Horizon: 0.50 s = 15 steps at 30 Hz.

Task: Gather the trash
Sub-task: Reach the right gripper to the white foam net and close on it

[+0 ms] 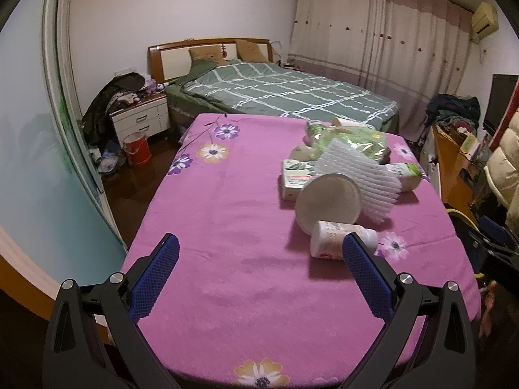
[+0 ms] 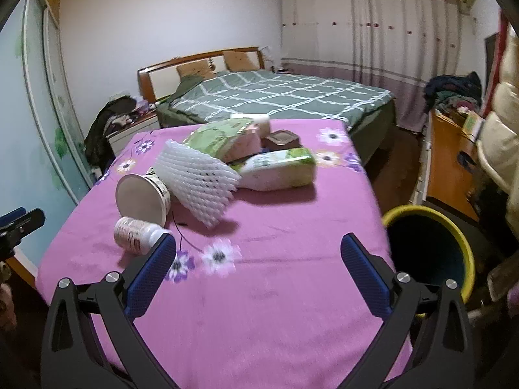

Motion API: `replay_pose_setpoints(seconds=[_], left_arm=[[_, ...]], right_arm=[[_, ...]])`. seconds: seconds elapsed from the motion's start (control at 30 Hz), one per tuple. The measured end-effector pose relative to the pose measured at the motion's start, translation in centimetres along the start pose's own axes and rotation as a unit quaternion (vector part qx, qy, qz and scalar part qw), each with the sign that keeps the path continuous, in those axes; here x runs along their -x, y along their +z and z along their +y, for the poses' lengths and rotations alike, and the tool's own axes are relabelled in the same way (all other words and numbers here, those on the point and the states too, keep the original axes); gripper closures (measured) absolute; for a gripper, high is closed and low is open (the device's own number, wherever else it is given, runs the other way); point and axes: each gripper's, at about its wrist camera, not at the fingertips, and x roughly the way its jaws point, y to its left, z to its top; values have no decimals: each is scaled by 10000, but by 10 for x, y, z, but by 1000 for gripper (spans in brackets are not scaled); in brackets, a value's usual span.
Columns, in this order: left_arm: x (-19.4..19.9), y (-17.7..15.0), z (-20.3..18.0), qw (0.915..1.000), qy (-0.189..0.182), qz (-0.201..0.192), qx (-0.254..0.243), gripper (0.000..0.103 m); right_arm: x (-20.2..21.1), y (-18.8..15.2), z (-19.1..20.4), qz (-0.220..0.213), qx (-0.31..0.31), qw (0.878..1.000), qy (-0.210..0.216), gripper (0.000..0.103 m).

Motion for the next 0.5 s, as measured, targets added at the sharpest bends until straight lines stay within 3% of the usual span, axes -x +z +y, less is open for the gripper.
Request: replay_pose_setpoints(seconds=[0.3, 0.5], left_arm=[[-19, 7, 7, 9999, 145, 24, -21, 4], [-35, 8, 12, 9999, 123, 118, 18, 4]], right_arm=[[-78, 41, 15, 247, 159, 9987, 409, 6], [-121, 49, 16, 644, -148, 9963, 556, 6]])
